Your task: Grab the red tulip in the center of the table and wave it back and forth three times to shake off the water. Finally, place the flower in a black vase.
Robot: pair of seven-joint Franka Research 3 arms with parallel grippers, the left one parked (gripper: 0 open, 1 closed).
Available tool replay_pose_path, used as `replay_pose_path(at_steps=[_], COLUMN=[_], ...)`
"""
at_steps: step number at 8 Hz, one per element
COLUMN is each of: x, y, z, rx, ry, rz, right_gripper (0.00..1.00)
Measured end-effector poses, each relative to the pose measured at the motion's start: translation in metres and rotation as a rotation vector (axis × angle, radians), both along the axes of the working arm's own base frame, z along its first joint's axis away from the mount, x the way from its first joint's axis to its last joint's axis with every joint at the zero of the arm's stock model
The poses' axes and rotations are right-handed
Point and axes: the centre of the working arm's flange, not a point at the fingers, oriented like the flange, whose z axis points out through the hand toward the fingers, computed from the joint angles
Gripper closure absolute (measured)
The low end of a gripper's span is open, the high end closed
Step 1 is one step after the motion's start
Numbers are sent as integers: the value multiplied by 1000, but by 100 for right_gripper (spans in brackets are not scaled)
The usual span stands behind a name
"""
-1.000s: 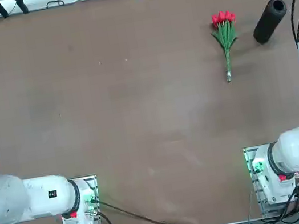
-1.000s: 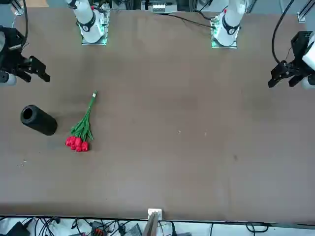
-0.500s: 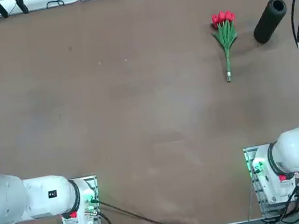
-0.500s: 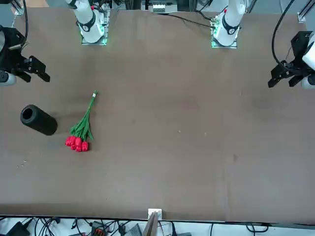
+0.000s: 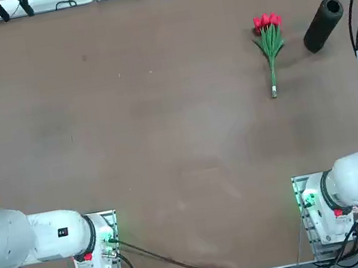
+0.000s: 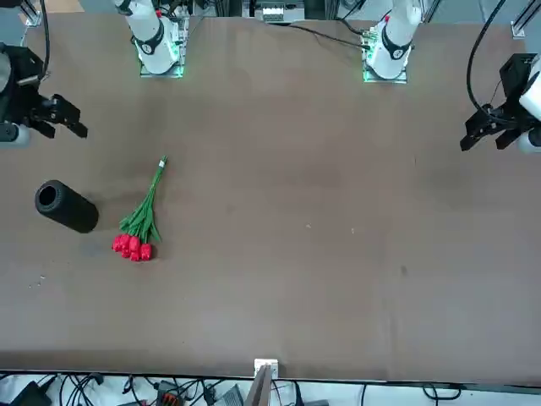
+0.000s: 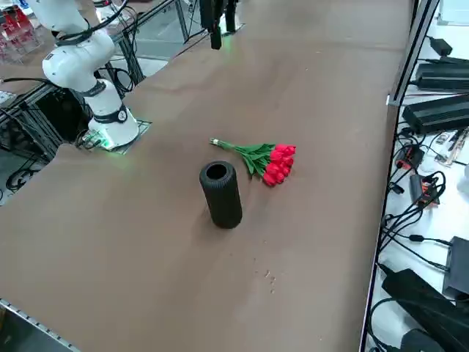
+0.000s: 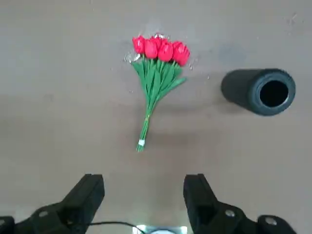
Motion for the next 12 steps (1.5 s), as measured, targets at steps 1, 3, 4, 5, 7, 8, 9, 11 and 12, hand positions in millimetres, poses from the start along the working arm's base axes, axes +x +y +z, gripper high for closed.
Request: replay_pose_path(at_steps=[1,3,4,5,7,8,9,11,12], x=[-2,-12,-15,-12,3,16,30,50,55], y=[1,4,4,3,8,16,25,32,33], z=[-6,-25,-45,-76,-159,-206,-250,-332,-363], rx=[0,-7,-13,-16,-17,-18,-19,-29,-18], ry=[37,184,273,351,497,530,523,492,489], rz=[4,-15,-29,-35,-27,-18,-13,-84,-143], right_gripper=[0,0,0,0,0,0,0,0,0])
